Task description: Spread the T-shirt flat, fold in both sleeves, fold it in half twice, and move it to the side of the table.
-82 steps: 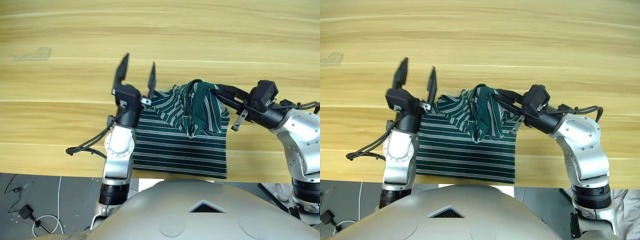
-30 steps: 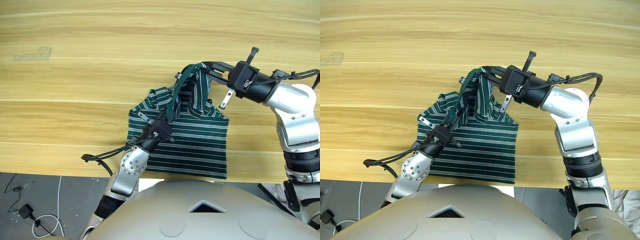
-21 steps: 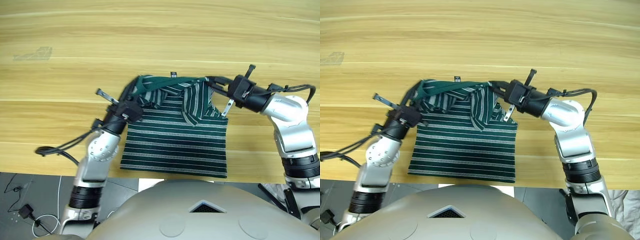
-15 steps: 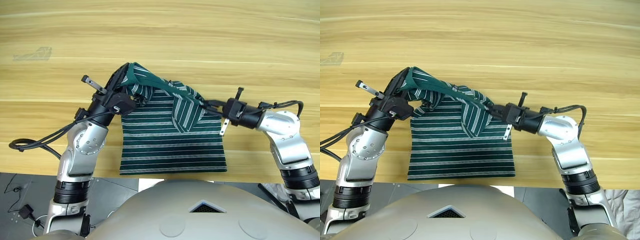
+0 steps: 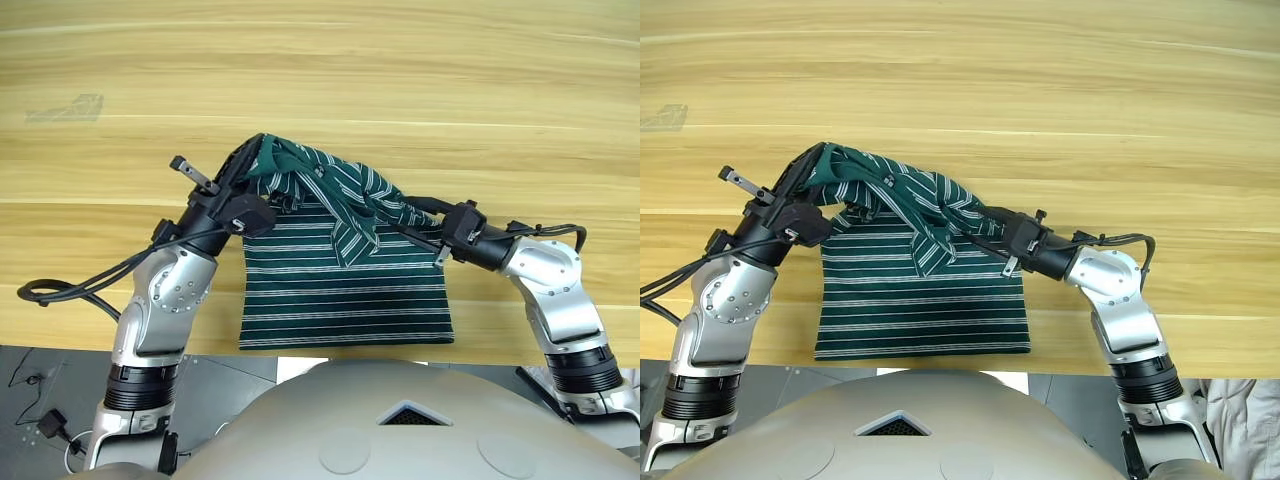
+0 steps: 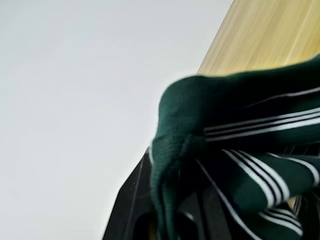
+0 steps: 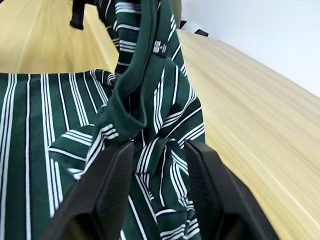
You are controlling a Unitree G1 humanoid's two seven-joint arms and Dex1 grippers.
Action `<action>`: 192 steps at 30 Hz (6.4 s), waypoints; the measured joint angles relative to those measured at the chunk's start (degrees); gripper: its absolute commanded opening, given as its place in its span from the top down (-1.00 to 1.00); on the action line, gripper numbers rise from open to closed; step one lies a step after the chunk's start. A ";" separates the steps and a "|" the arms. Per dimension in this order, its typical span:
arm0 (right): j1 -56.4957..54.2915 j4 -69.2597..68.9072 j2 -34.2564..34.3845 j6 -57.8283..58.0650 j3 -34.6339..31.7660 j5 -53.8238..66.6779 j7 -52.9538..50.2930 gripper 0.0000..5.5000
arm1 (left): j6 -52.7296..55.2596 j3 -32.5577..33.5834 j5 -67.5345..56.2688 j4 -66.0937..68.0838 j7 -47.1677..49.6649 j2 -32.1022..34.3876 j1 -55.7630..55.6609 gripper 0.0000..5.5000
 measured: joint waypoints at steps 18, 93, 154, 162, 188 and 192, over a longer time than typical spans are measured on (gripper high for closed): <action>6.77 -4.67 6.76 19.09 -1.56 16.74 -2.11 0.33 | -0.85 0.31 -0.01 0.66 0.00 -0.15 0.08 1.00; -92.13 79.96 3.65 -19.48 -8.46 -13.37 -31.58 0.99 | 0.94 -12.21 0.32 78.25 5.30 1.05 -104.18 1.00; -48.85 57.56 9.74 -3.73 4.23 -11.25 -14.76 0.26 | 9.98 -16.74 -7.86 44.06 -13.02 2.02 -47.73 -0.34; -58.78 84.92 17.04 -12.88 15.55 -30.32 -27.20 0.26 | 4.23 -23.58 1.64 83.29 -1.11 -7.66 -61.07 -0.34; -54.57 87.91 8.68 -17.52 7.33 -30.26 -28.17 0.26 | -2.63 -24.71 3.31 88.76 2.80 -4.72 -60.17 -0.34; -51.86 84.58 11.14 -21.11 7.20 -29.09 -27.14 0.26 | -2.51 -24.68 3.27 88.56 2.93 -5.63 -60.18 -0.34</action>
